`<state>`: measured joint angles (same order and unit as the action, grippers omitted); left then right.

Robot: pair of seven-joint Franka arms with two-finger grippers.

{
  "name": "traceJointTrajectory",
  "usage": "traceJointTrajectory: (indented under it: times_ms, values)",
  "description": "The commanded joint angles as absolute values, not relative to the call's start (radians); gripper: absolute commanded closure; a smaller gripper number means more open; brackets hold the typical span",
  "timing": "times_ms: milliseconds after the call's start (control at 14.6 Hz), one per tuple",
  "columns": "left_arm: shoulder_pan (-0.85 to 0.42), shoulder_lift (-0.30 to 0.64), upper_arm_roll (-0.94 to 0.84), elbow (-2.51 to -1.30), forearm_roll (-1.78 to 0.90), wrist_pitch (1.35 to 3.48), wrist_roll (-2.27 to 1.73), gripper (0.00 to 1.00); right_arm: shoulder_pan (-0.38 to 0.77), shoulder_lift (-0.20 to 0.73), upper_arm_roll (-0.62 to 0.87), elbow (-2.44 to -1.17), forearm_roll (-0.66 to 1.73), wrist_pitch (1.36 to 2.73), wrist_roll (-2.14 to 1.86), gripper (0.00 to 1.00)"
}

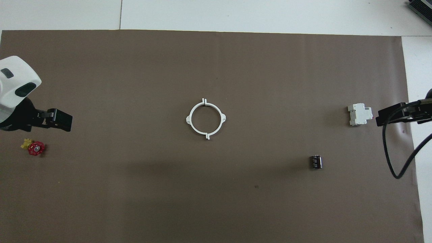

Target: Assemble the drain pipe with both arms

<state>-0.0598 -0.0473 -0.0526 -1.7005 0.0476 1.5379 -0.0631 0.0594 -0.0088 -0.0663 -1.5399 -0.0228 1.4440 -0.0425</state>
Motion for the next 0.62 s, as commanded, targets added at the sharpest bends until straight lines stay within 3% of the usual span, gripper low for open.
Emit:
traceJointTrajectory:
  times_ms: [0, 549]
  values:
    - [-0.049, -0.061, -0.057, -1.703, 0.035, 1.554, -0.066, 0.0, 0.049, -0.031, -0.061, -1.56, -0.011, 1.439, -0.028, 0.0]
    - [-0.055, -0.063, -0.054, -1.704, 0.035, 1.588, -0.071, 0.0, 0.051, -0.031, -0.061, -1.56, -0.011, 1.439, -0.028, 0.0]
